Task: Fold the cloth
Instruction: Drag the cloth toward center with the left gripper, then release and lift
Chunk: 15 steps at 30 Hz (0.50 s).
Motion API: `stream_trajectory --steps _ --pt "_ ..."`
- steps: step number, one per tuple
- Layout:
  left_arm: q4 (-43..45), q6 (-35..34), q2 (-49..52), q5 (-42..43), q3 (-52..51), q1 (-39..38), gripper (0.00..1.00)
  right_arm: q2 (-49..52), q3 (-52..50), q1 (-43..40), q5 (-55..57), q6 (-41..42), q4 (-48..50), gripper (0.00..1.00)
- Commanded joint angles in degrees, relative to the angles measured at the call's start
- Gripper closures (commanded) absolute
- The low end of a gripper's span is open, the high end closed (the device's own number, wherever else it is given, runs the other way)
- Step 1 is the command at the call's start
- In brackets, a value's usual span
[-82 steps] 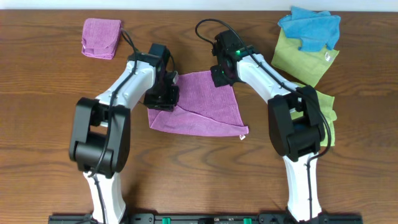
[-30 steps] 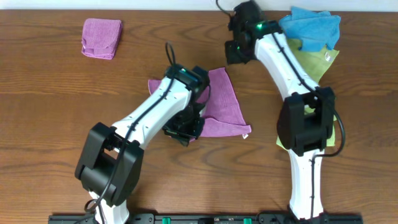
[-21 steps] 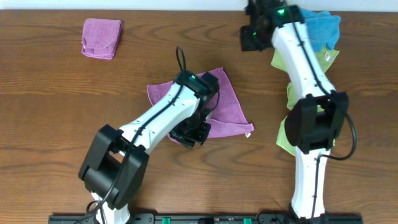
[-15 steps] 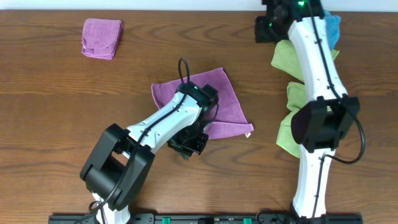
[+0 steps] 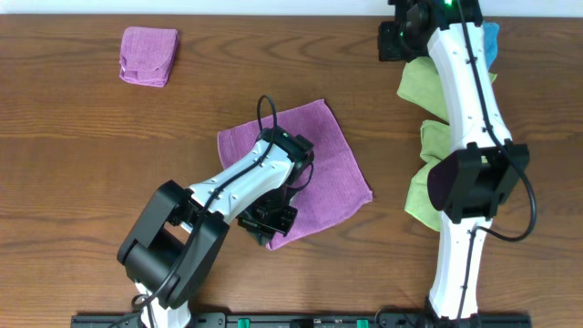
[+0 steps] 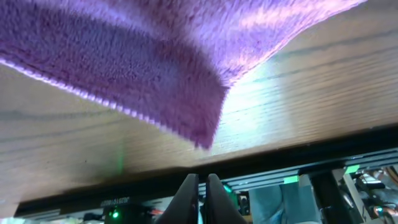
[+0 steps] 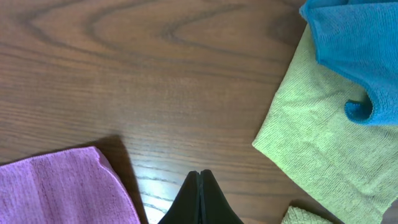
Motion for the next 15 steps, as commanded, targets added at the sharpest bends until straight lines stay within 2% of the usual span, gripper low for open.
stream_trajectory --steps 1,2,3,4,5,6,8,13,15 --pt "-1.5 -0.2 -3.4 -2.0 -0.2 -0.2 0.76 0.7 1.1 0.2 -0.4 -1.6 -0.4 0.99" --pt "-1.8 -0.2 -4.4 -3.0 -0.2 -0.2 0.6 0.7 1.1 0.2 -0.4 -1.6 -0.5 0.99" --pt "-1.8 -0.2 -5.4 -3.6 -0.2 -0.2 0.48 0.7 1.1 0.2 -0.4 -1.6 -0.5 0.99" --pt "-1.5 -0.2 -6.3 -3.9 -0.2 -0.2 0.44 0.7 1.1 0.2 -0.4 -1.6 -0.5 0.99" --pt "-1.0 -0.2 -7.4 -4.0 -0.2 -0.1 0.14 0.7 1.1 0.2 -0.4 -1.6 -0.5 0.99" --pt "-0.5 -0.2 -8.2 -4.0 -0.2 -0.1 0.07 0.7 1.1 0.2 -0.4 -1.6 -0.5 0.99" --pt "0.8 -0.4 -9.7 -4.0 -0.2 -0.1 0.02 0.7 1.1 0.2 -0.4 -1.6 -0.7 0.99" --pt "7.9 -1.3 -10.3 -4.2 -0.2 1.1 0.03 0.7 1.1 0.2 -3.7 -4.6 -3.0 0.99" --pt "12.7 -2.4 -10.3 -6.0 -0.2 2.6 0.13 0.7 1.1 0.3 -5.2 -5.5 -4.7 0.99"
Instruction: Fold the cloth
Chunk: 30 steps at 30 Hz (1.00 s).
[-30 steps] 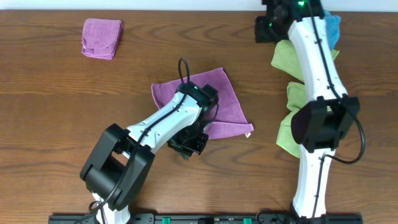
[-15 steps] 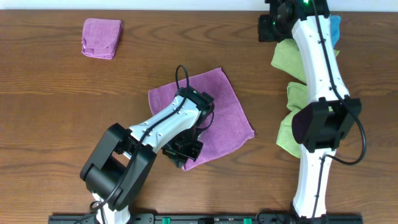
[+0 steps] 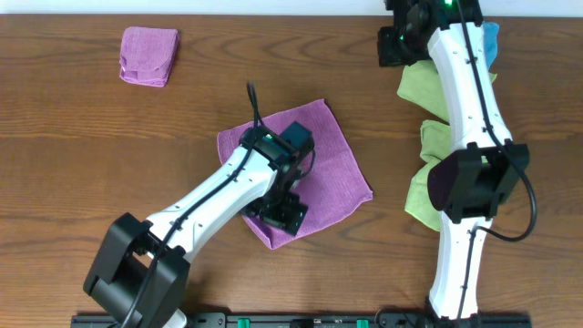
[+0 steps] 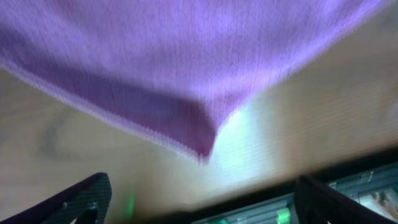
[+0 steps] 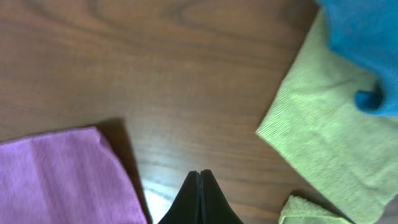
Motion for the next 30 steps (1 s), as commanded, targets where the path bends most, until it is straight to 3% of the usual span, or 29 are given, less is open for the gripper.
stream_trajectory --steps 1,5,6,18,23,30 --pt "4.5 -2.1 -0.2 -3.7 0.0 2.7 0.24 0.7 1.1 0.5 -3.4 -3.1 -1.9 0.99" --pt "11.7 -3.7 -0.1 -7.3 0.0 8.0 0.89 0.7 1.1 1.8 -3.4 -5.5 -4.8 0.99" --pt "13.1 -3.9 0.1 -7.7 0.0 9.4 0.95 0.7 1.1 2.2 -3.4 -5.4 -5.0 0.99" --pt "32.5 -4.6 3.5 -10.4 0.0 18.8 0.94 0.9 -2.7 12.2 0.0 -6.7 -1.4 0.98" --pt "31.3 -5.6 10.0 -4.6 0.0 19.7 0.94 0.9 -12.3 14.6 1.1 -7.8 3.9 0.99" --pt "32.5 -8.6 14.4 -9.0 0.0 20.1 0.94 0.9 -19.3 14.8 0.0 -7.8 8.7 0.99"
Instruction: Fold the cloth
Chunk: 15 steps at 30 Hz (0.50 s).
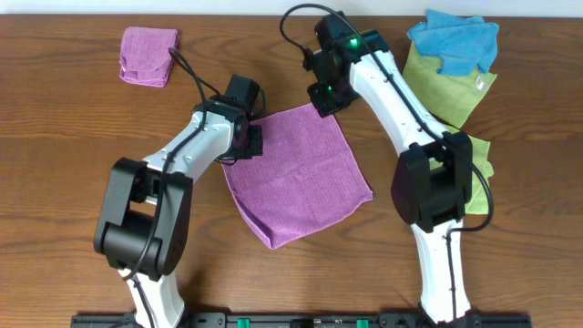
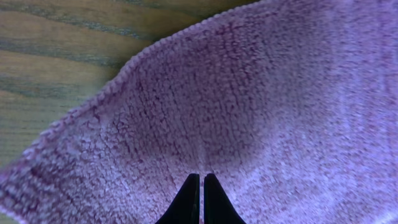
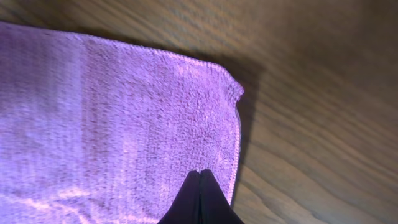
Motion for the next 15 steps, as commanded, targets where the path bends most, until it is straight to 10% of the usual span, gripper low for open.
stream_trajectory --steps 1,15 --pt "0.9 -1.5 1.8 -1.7 0.0 0.5 0.94 0.2 -2.2 0.0 0.1 -1.0 1.6 0.99" --pt "4.3 -1.1 3.5 -6.2 0.9 1.7 0.94 0.2 -8.1 0.6 -1.4 -0.6 10.6 0.99"
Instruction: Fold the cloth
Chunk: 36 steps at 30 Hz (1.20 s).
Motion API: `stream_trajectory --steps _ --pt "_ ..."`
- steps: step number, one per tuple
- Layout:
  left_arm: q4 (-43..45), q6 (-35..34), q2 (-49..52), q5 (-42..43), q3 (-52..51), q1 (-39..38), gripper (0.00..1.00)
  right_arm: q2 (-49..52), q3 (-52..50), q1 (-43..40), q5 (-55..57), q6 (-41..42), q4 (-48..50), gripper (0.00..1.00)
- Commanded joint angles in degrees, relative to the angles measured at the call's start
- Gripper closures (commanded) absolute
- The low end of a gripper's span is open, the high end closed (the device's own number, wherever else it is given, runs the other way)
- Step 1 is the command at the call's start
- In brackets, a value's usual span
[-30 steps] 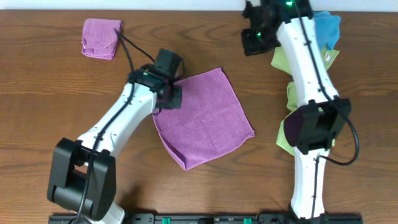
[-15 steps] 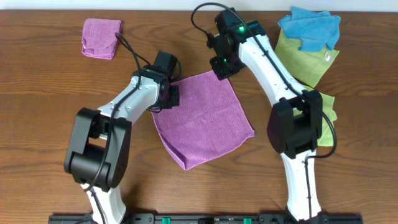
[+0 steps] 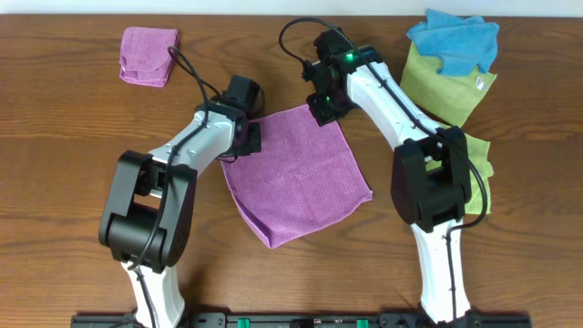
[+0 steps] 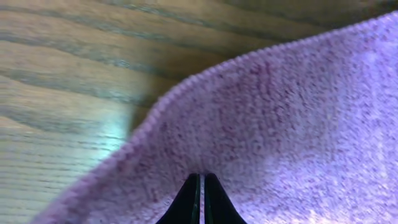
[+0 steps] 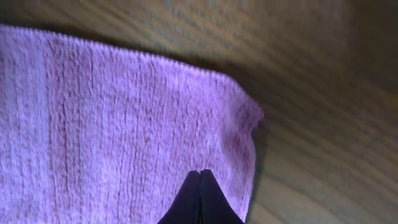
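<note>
The purple cloth (image 3: 301, 178) lies spread flat in the middle of the table, turned like a diamond. My left gripper (image 3: 248, 138) is at its far-left corner. In the left wrist view that gripper (image 4: 201, 179) is shut, its tips down on the cloth (image 4: 298, 124) just inside the edge. My right gripper (image 3: 321, 109) is at the far-right corner. It too is shut (image 5: 199, 174), tips on the cloth (image 5: 112, 118), and the corner beside it is slightly puckered. No fold of cloth shows between either pair of fingers.
A folded purple cloth (image 3: 148, 56) sits at the far left. At the far right a blue cloth (image 3: 453, 35) lies on a green cloth (image 3: 451, 87). Another green cloth (image 3: 478, 164) shows behind the right arm. A black rail (image 3: 301, 319) runs along the table's front edge.
Both grippers stay shut at the cloth's far corners. The left wrist view now shows the corner edge closer. The right gripper has shifted slightly. The cloth lies as before.
First my left gripper was shut at the cloth's near corner, with my right arm off by the green cloths. Then the left gripper stood open there. Later both grippers were shut at the cloth's two far corners with the cloth flat, as they are now.
</note>
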Motion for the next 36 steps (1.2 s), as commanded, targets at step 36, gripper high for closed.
stream_trajectory --steps 36 --pt "7.0 6.3 3.6 -4.2 2.1 4.0 0.94 4.5 -0.5 3.0 2.6 4.2 0.9 0.99"
